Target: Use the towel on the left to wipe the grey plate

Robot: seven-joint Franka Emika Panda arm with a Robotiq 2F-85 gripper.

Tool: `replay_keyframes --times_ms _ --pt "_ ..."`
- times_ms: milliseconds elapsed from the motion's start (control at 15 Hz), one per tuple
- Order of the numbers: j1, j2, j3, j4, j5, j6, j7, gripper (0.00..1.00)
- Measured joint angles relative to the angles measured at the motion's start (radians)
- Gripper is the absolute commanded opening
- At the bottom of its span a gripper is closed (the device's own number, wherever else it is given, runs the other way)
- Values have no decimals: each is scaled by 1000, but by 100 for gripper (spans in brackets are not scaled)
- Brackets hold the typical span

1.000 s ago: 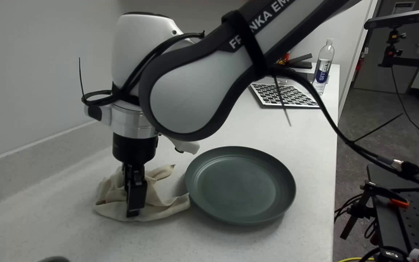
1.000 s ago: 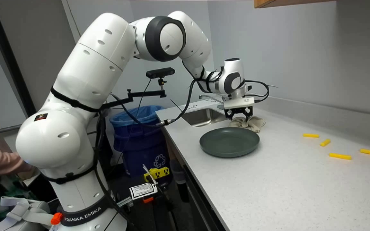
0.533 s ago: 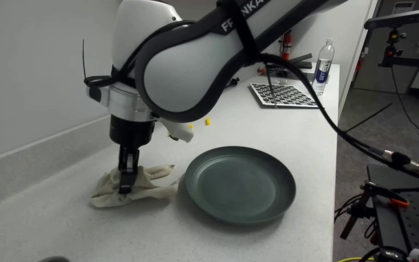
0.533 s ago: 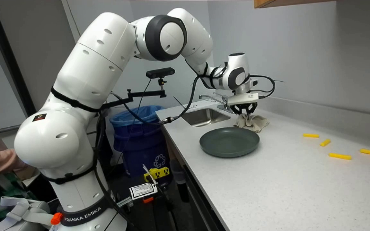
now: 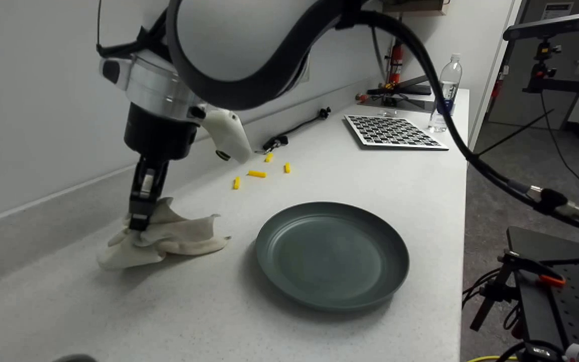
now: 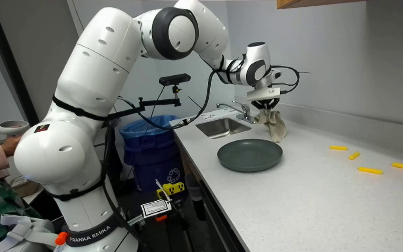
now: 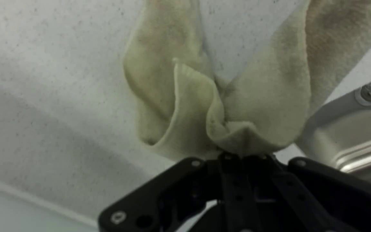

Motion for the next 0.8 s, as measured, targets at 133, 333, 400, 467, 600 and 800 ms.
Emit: replay_keyframes --times_ms 133,333,400,467,600,800 --pt "0 -46 7 -5 0 10 -1 1" --pt "-1 -130 7 -36 0 11 -1 1" --pt "-3 -162 6 -59 0 11 -1 1" --pt "-5 -197 5 -88 0 11 1 1" --pt "-9 -274 0 -159 0 11 12 1" --pt "-11 -404 -9 -290 5 12 53 1"
